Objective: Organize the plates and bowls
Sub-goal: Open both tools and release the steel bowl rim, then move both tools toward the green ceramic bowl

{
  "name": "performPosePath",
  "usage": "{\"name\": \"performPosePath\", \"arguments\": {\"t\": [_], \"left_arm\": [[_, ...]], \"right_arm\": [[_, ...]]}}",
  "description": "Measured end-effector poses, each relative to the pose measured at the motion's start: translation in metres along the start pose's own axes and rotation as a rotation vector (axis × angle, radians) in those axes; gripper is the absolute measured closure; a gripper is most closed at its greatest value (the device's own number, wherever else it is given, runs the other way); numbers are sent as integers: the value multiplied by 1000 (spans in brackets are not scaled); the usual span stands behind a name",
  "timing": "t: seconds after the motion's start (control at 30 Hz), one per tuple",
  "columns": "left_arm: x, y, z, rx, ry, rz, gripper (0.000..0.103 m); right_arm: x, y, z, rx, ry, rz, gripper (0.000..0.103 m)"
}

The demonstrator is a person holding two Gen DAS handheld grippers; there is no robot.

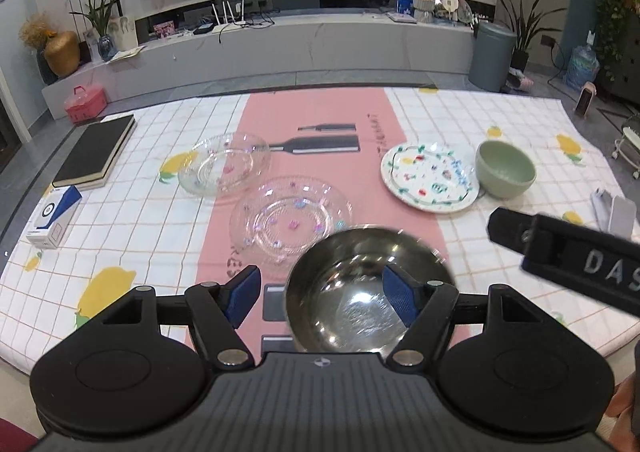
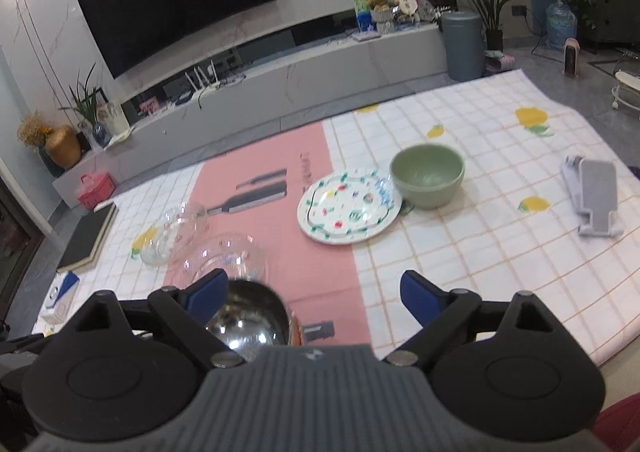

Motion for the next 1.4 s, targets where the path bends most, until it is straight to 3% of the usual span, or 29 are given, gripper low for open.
{"name": "performPosePath", "arguments": {"t": [0.37,0.77,0.9,1.13,1.3,1.4], "left_arm": [[-25,-44,48,41,-57,-28,21],[-9,-102,92,92,-47,-98,21],[7,-118,107,118,-47,-109,21],[45,-134,129,69,-5,-119,21],[77,-152,138,113,40,-103,22],[105,-167,137,191,97,-99,22]], "right_arm": [[-36,-40,63,80,-77,-33,12],[-27,-82,117,60,-107,-90,12],[-9,-102,133,79,-99,-106,12],[42,-120,154,77,-33,-124,12],[94,-137,143,121,38,-105,12],[122,-156,130,177,74,-108,14]]}}
Point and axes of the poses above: each gripper's, at about its wrist camera, not at the fingertips, and x roughly the way its jaws point, y to its left, z to its top, the point moved 1 cm from there along x, roughly the way its jaws point, and after that the axes turned 2 degrees about -z, right-handed, at the moved point
